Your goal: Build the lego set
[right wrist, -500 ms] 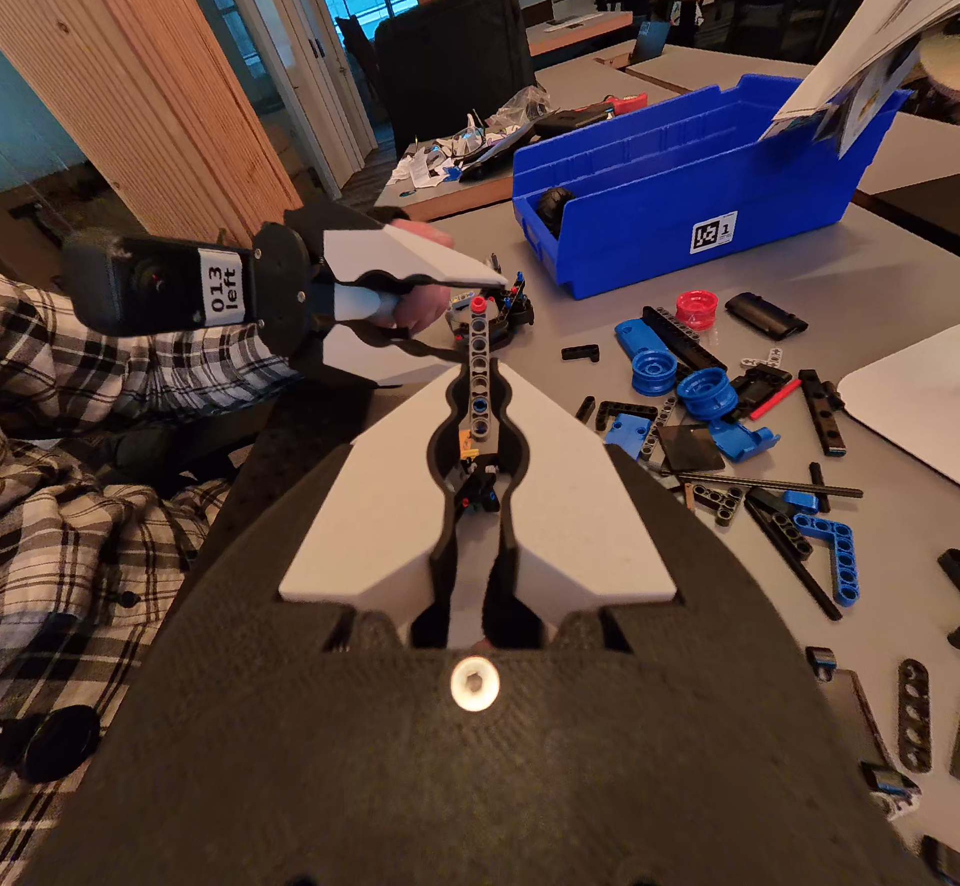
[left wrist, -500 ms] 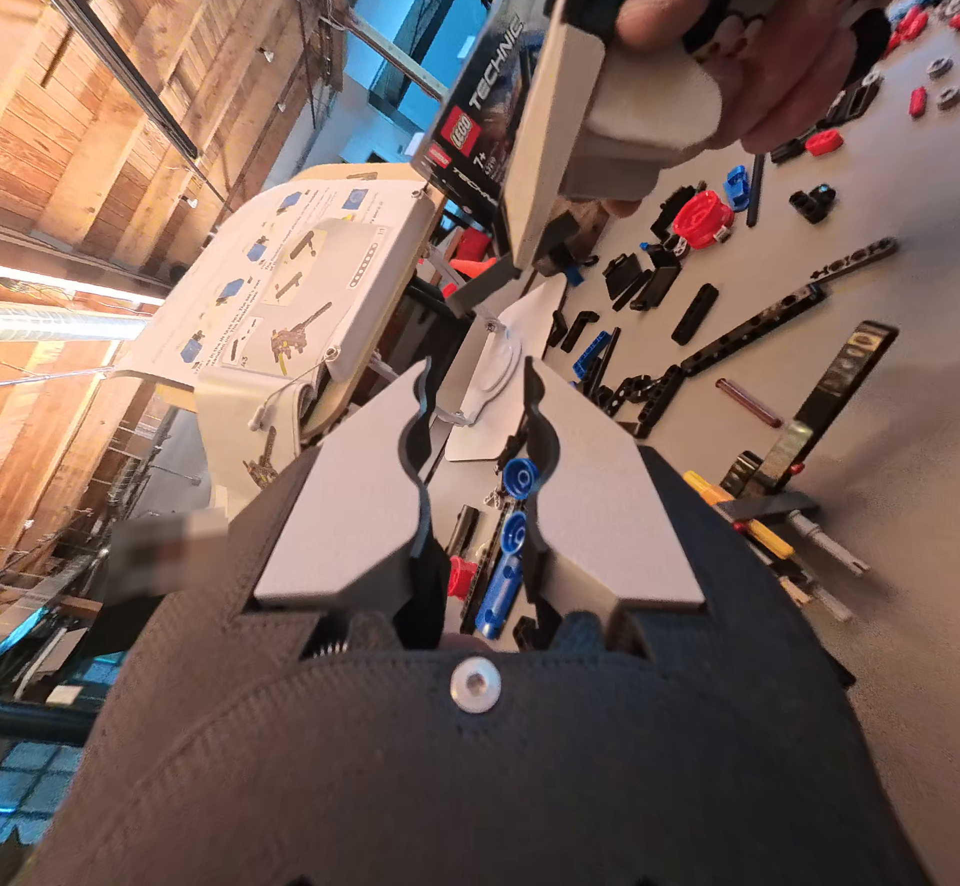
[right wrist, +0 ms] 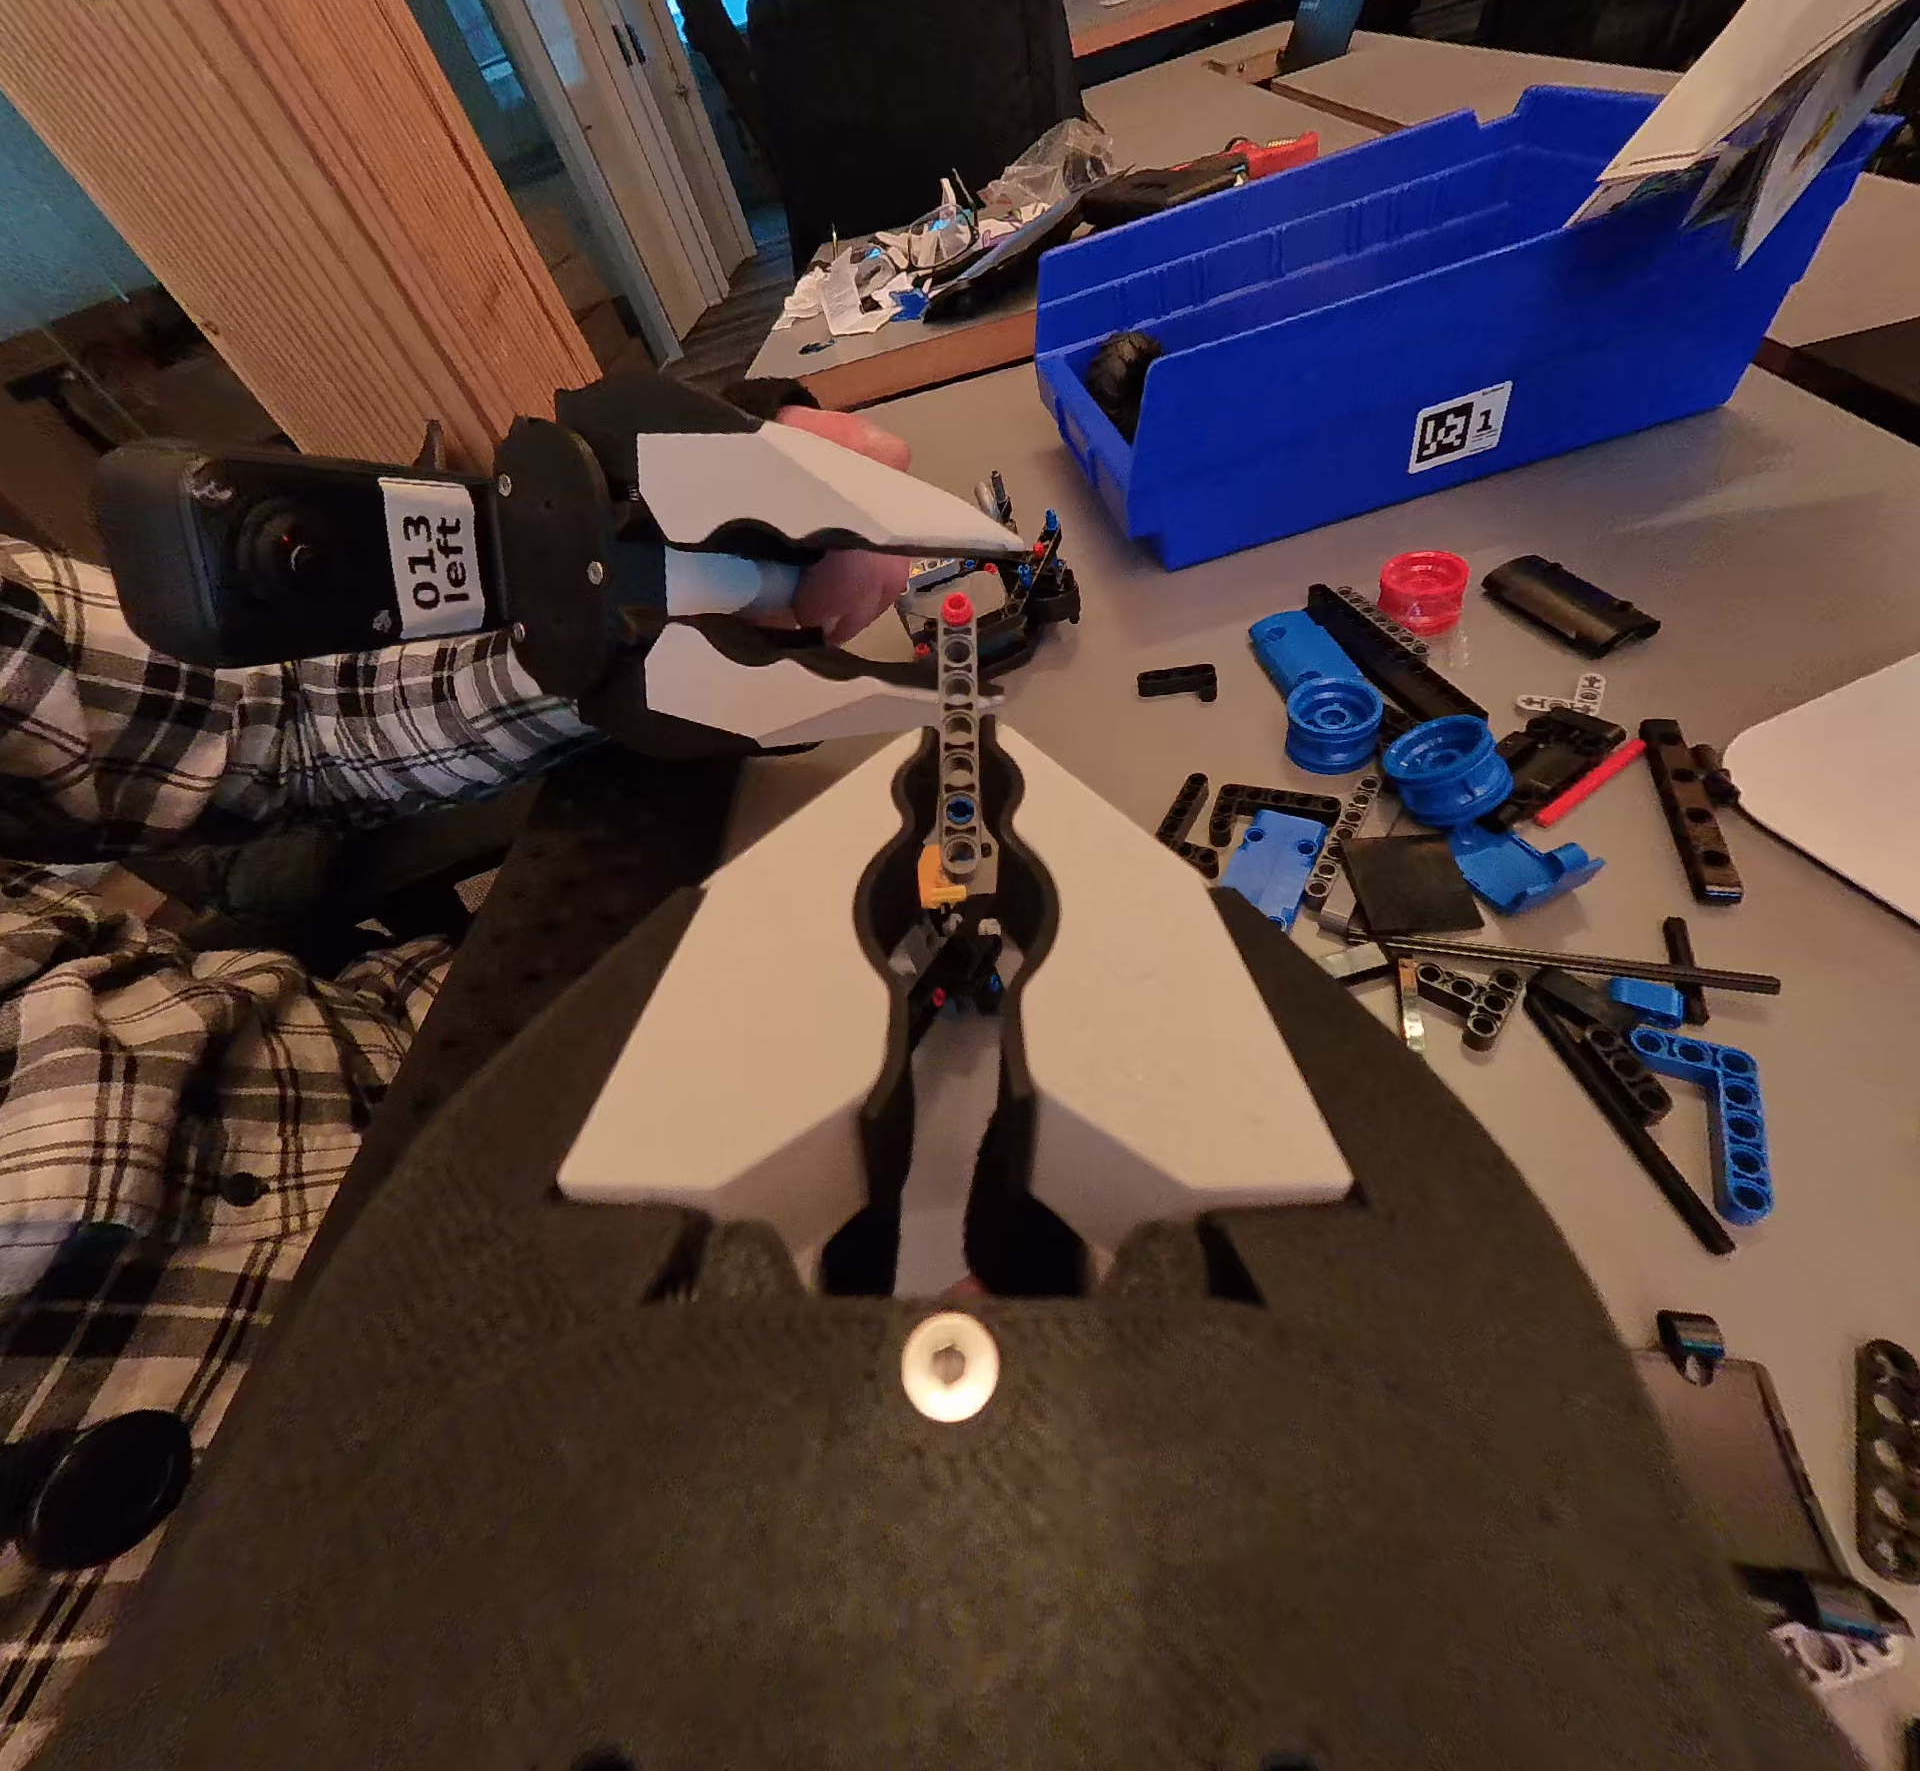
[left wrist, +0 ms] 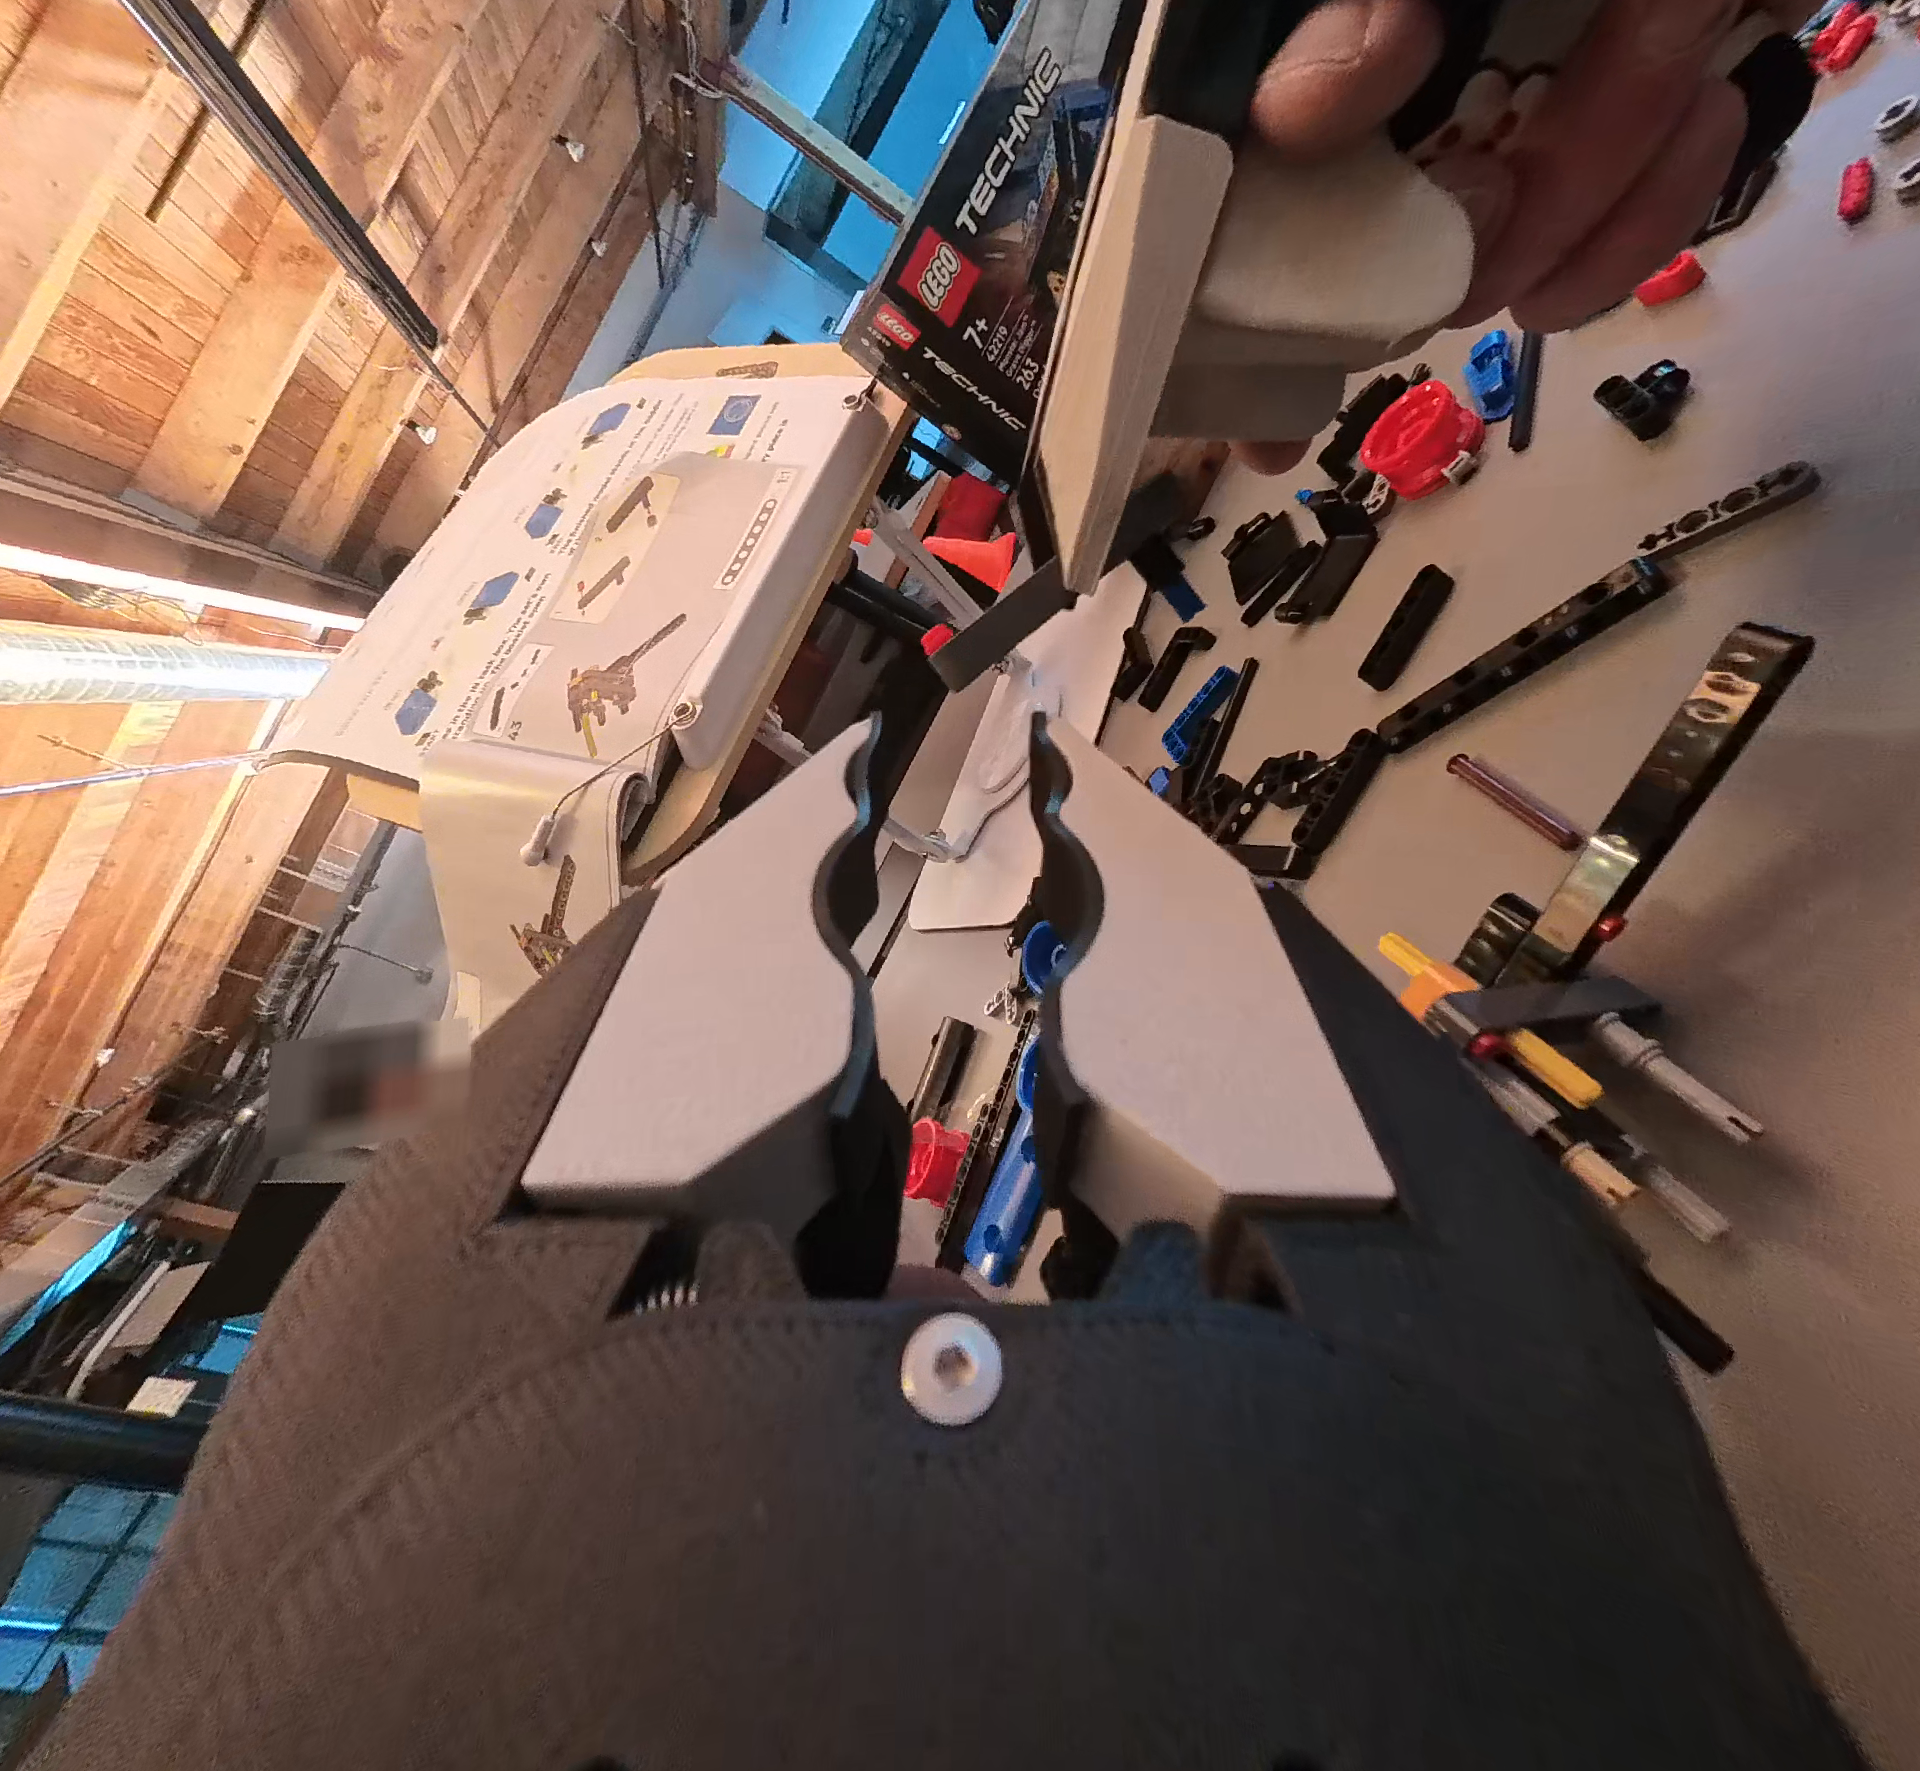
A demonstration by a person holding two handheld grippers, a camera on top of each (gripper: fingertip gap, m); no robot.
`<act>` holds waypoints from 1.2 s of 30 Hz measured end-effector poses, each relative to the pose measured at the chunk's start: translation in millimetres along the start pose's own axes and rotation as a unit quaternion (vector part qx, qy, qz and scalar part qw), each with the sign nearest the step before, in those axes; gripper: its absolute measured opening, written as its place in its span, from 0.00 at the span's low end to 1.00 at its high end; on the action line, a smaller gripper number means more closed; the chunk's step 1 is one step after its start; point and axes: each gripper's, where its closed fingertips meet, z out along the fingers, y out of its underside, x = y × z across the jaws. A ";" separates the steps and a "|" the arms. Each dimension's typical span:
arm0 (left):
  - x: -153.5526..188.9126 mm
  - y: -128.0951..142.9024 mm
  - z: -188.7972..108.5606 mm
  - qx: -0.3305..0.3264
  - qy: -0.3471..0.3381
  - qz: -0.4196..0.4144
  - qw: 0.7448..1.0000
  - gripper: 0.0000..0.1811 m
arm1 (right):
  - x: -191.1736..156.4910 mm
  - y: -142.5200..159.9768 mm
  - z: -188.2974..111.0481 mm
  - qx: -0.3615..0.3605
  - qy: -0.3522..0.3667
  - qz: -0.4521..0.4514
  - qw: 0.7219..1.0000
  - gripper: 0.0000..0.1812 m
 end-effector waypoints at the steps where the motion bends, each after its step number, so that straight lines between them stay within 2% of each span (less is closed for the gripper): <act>1: -1.5 0.3 -0.7 0.000 0.000 0.000 1.000 0.13 | 0.6 0.2 -0.4 -0.001 0.001 0.000 1.000 0.02; 6: -8.8 -1.4 -9.8 0.005 0.018 -0.025 1.000 0.15 | 1.6 0.1 -1.8 -0.001 0.003 -0.001 1.000 0.02; 10: -1.8 0.8 -19.2 -0.004 0.062 -0.041 0.997 0.15 | 0.7 2.0 -0.8 -0.007 0.002 -0.003 1.000 0.03; 15: -0.9 0.8 -29.6 -0.012 0.062 -0.054 0.997 0.15 | -3.4 4.6 1.6 -0.016 -0.005 -0.009 1.000 0.02; 22: 4.7 -4.7 -29.7 -0.017 0.080 -0.079 0.994 0.15 | -11.6 17.4 10.9 -0.054 -0.006 -0.053 0.997 0.02; 25: 9.8 -5.5 -30.1 -0.013 0.103 -0.105 0.989 0.13 | -13.6 21.5 13.4 -0.066 -0.005 -0.066 0.996 0.02; 36: 22.9 -3.4 -30.1 -0.015 0.123 -0.110 0.986 0.03 | -14.8 26.4 16.3 -0.084 0.002 -0.086 0.993 0.02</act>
